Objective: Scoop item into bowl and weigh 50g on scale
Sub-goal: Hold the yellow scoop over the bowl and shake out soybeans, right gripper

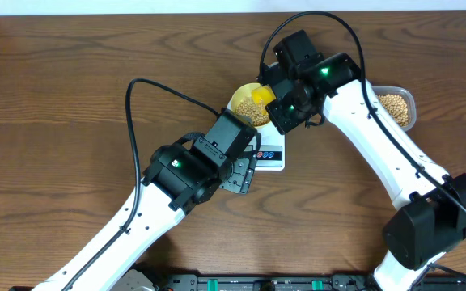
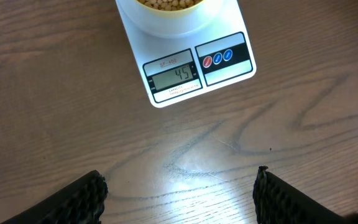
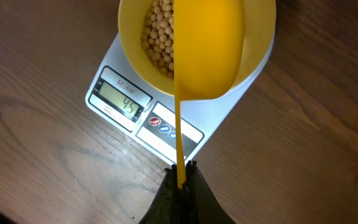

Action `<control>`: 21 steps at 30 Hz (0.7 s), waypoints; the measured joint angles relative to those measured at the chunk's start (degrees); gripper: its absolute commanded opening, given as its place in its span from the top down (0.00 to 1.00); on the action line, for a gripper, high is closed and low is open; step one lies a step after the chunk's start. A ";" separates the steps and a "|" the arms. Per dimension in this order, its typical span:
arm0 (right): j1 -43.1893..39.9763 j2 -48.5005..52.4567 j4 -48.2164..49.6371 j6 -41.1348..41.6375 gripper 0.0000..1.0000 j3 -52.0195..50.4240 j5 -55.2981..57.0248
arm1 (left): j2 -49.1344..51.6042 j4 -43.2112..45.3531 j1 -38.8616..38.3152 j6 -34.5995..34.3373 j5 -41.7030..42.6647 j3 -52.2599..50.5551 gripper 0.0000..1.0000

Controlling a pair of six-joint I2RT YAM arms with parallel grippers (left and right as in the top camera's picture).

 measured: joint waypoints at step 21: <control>0.09 0.00 -0.15 -0.33 0.99 0.63 1.07 | 0.00 0.00 0.00 0.00 0.00 0.00 0.22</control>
